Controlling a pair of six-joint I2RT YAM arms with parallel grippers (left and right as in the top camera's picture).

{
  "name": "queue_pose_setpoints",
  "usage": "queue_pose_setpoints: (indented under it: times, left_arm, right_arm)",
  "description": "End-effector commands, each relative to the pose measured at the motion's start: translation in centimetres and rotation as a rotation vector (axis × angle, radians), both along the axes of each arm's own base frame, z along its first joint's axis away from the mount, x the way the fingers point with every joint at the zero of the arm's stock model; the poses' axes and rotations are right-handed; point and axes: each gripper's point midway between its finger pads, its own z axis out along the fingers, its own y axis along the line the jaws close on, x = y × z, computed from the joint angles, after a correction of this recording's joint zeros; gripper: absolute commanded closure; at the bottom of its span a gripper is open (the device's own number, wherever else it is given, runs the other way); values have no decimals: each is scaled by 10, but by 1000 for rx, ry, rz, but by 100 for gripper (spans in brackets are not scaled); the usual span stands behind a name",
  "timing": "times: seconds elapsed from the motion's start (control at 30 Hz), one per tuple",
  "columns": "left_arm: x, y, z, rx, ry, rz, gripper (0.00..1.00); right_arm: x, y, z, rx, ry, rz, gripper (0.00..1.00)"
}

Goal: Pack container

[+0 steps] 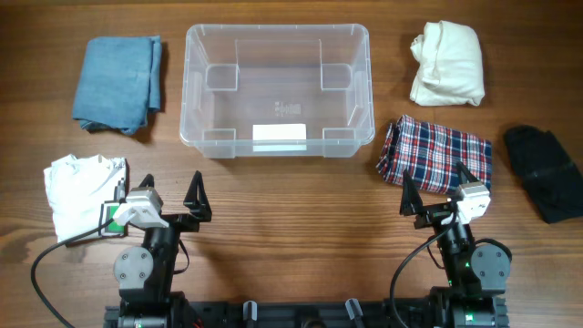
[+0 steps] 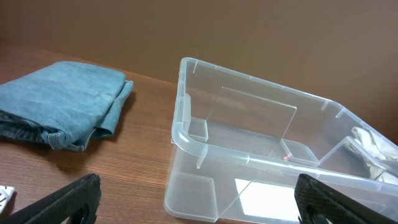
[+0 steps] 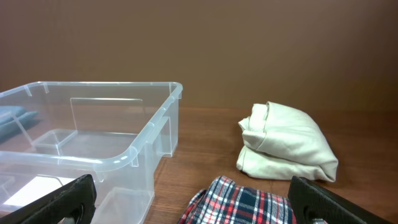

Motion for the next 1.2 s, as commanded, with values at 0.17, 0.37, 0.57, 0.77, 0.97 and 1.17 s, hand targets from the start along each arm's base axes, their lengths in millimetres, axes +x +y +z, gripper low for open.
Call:
queue_pose_setpoints:
  times: [0.17, 0.37, 0.57, 0.77, 0.97, 1.17]
  left_arm:
    - [0, 1, -2, 19, -4, 4, 0]
    - [0, 1, -2, 20, -4, 3, 0]
    - [0, 1, -2, 20, -4, 3, 0]
    - [0, 1, -2, 19, -4, 4, 0]
    - [0, 1, -2, 19, -4, 4, 0]
    - [0, 1, -2, 20, -4, 3, 0]
  right_arm:
    - [0, -2, 0, -13, -6, -12, 0]
    - [0, -2, 1, -13, -6, -12, 0]
    - [0, -2, 0, -13, -6, -12, 0]
    - [0, -2, 0, -13, -6, -12, 0]
    - [0, -2, 0, -13, -6, -12, 0]
    - [1, -6, 0, -36, -5, -35, 0]
